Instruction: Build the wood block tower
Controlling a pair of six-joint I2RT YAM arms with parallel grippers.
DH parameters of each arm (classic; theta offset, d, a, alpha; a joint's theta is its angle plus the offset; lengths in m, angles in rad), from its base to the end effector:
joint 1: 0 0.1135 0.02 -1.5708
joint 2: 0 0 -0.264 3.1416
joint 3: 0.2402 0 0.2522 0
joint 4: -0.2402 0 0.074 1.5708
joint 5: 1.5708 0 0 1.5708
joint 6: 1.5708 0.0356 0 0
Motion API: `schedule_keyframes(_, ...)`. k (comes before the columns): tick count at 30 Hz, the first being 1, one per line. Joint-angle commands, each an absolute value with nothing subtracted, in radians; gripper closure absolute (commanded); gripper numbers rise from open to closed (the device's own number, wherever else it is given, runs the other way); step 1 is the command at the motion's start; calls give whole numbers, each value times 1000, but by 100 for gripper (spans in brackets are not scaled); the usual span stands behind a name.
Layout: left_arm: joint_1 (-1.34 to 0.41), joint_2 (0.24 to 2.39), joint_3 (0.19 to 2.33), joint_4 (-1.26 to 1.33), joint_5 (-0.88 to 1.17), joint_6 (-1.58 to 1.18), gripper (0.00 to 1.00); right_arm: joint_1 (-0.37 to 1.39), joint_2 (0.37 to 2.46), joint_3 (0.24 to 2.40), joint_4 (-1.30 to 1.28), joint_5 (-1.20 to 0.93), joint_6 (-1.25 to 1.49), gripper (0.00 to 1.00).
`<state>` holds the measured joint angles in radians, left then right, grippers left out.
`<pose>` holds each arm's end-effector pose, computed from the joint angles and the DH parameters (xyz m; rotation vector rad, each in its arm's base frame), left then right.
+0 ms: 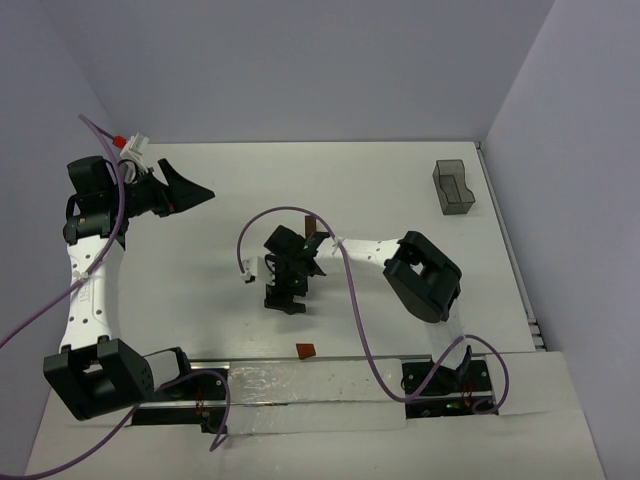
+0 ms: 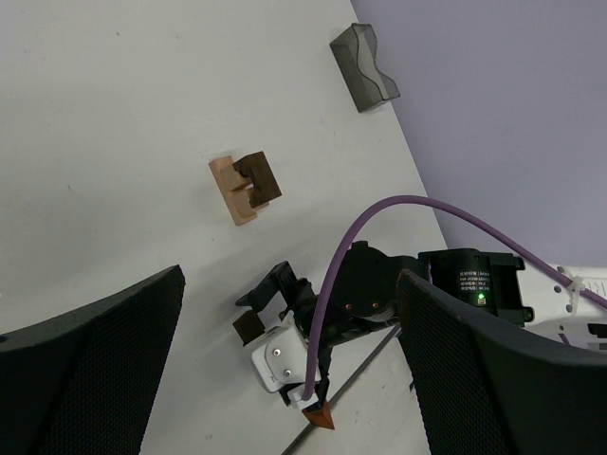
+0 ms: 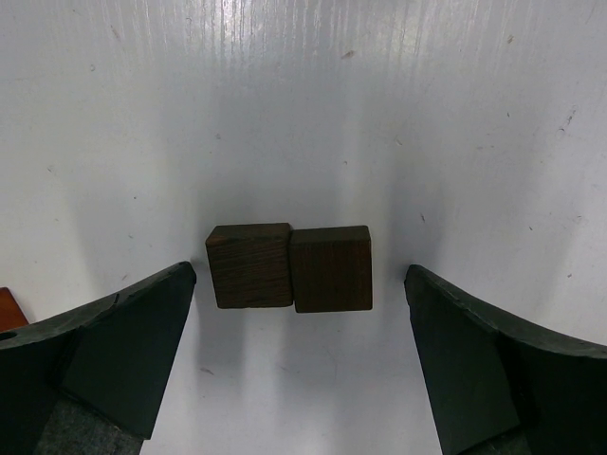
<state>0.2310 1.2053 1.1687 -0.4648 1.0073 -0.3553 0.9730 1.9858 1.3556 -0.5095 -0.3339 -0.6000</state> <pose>0.2543 0.0289 0.3663 0.0443 1.9867 -1.1085 0.2181 0.3411 0.1614 -2.0009 1.8544 0.5621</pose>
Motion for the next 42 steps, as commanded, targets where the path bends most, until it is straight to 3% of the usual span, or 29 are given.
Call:
schedule_keyframes(1,238,1193,1175,-422,1037,-353,1,982,1985,1384,-499,-349,-581,1)
schedule_keyframes(12,239,1192,1173,-423,1036,-351,1,982,1978,1360,-454,-332,-579,13)
schedule_keyframes(15,240,1190,1170,-426,1031,-350,1,982,1974,1350,-441,-324,-579,22)
schedule_keyframes(24,241,1189,1172,-430,1029,-348,1,983,1962,1339,-440,-318,-585,26)
schedule_keyframes(33,242,1185,1170,-424,1030,-351,2,983,1906,1320,-459,-317,-596,39)
schedule_keyframes(42,242,1173,1165,-424,1035,-346,1,975,1817,1308,-512,-366,-622,44)
